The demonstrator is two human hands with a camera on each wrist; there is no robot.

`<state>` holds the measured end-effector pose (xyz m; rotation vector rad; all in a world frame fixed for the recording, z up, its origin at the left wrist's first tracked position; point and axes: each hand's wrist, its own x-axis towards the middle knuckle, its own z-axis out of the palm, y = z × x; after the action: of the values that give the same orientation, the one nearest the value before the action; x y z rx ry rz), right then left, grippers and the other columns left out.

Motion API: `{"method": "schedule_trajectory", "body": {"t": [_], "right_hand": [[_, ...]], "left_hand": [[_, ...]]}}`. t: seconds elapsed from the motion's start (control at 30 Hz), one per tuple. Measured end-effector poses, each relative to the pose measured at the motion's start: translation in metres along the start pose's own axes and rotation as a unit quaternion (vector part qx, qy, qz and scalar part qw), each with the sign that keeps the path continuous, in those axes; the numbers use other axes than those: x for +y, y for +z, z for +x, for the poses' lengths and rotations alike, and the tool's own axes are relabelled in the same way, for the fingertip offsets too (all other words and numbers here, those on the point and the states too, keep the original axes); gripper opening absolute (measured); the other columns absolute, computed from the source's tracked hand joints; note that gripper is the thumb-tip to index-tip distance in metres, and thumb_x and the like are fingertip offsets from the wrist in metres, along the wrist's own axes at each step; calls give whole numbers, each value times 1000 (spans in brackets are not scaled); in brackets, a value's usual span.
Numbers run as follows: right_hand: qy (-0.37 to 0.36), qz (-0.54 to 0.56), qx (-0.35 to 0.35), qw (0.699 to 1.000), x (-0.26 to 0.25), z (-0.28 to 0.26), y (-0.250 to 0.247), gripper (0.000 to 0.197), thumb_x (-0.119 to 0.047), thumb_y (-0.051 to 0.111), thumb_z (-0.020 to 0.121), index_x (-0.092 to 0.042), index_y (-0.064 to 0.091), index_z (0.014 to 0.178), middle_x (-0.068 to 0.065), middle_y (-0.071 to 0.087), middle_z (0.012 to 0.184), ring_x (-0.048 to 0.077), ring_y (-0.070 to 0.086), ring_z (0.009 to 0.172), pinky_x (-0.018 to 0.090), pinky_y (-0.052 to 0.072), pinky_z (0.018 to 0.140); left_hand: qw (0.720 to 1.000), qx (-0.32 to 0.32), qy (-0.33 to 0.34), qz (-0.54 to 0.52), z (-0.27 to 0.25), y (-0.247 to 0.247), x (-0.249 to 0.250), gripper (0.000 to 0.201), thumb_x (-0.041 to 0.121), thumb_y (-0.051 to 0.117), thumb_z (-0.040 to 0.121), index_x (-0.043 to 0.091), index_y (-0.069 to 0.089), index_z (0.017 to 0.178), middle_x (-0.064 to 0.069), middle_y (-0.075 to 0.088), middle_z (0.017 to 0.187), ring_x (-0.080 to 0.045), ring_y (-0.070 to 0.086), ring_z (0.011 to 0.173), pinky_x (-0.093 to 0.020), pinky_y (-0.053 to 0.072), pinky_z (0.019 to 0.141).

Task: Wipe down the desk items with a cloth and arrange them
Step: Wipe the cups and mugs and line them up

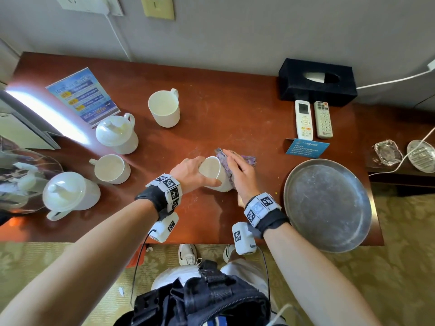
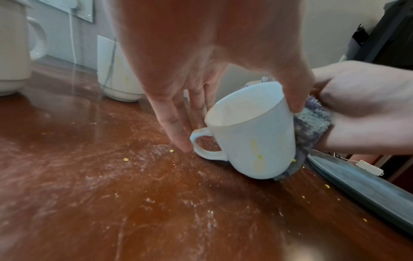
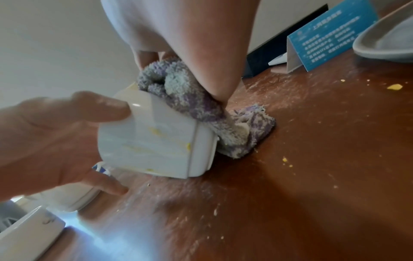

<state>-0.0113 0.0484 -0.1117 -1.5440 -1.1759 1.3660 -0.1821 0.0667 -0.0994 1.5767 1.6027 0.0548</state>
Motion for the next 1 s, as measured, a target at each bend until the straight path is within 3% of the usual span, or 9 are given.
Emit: {"method": "schedule_trajectory", "body": {"t": [0.2, 0.27, 0.33, 0.43, 0.57, 0.7, 0.77, 0.87, 1.0], "right_hand": [[-19, 23, 4, 1000, 10, -18, -2, 31, -18, 61, 98, -44, 65, 114, -20, 53, 134, -32, 35, 117, 4, 35, 98], [-13, 8, 1, 1000, 14, -17, 0, 31, -25, 61, 97, -52, 62, 113, -27, 51, 130, -30, 34, 120, 13, 35, 103], [3, 1, 16, 1000, 18, -9, 2, 27, -37, 61, 95, -59, 63, 111, -20, 56, 134, -9, 41, 132, 32, 40, 111], [40, 36, 68, 996, 20, 3, -2, 22, -31, 61, 96, -46, 67, 110, -6, 64, 128, 14, 57, 124, 41, 48, 105], [22, 26, 78, 996, 20, -2, 3, 24, -29, 59, 96, -50, 68, 104, -8, 63, 129, 11, 55, 125, 42, 46, 107], [-14, -12, 72, 997, 22, -11, 6, 28, -28, 57, 97, -36, 67, 121, -13, 57, 137, 8, 43, 136, 40, 37, 115], [0, 5, 74, 997, 20, -5, 3, 27, -28, 58, 97, -36, 67, 122, -12, 61, 132, 8, 51, 129, 41, 42, 111], [22, 19, 83, 996, 15, 11, -4, 26, -23, 60, 98, -30, 68, 121, -11, 66, 121, 7, 59, 118, 38, 47, 106], [44, 29, 69, 996, 9, 24, -9, 27, -21, 60, 98, -21, 68, 123, -11, 67, 114, 10, 62, 114, 34, 50, 103]], "left_hand": [[1000, 21, 6, -1, -4, 4, -2, 70, 64, 77, 68, 25, 55, 121, 6, 62, 94, -15, 61, 82, -39, 56, 75], [1000, 19, 7, -9, -3, 4, -2, 67, 61, 78, 69, 24, 55, 120, 5, 62, 94, -16, 61, 82, -38, 55, 75], [1000, 17, 9, -9, -2, 4, -3, 62, 60, 78, 70, 23, 56, 116, 4, 62, 90, -16, 60, 79, -36, 52, 69], [1000, 13, 9, -1, 0, 4, -3, 57, 61, 77, 70, 24, 58, 109, 3, 61, 88, -19, 60, 79, -37, 52, 68], [1000, 18, 4, 1, -3, 6, -4, 58, 63, 75, 71, 23, 58, 110, 2, 61, 88, -19, 60, 81, -43, 55, 75], [1000, 30, 3, -9, -5, 6, -3, 60, 64, 73, 74, 26, 57, 117, 7, 55, 91, -20, 57, 89, -42, 53, 80], [999, 20, 11, -24, -3, 5, -5, 70, 67, 73, 73, 30, 52, 128, 7, 57, 101, -21, 57, 101, -42, 52, 88], [999, -5, 27, -31, 4, 0, -9, 102, 62, 77, 70, 35, 27, 154, 1, 49, 141, -22, 44, 132, -46, 40, 109], [996, -51, 66, -24, 10, -9, -7, 112, 37, 81, 70, 45, 11, 156, 1, 25, 163, -21, 18, 151, -47, 24, 120]]}}
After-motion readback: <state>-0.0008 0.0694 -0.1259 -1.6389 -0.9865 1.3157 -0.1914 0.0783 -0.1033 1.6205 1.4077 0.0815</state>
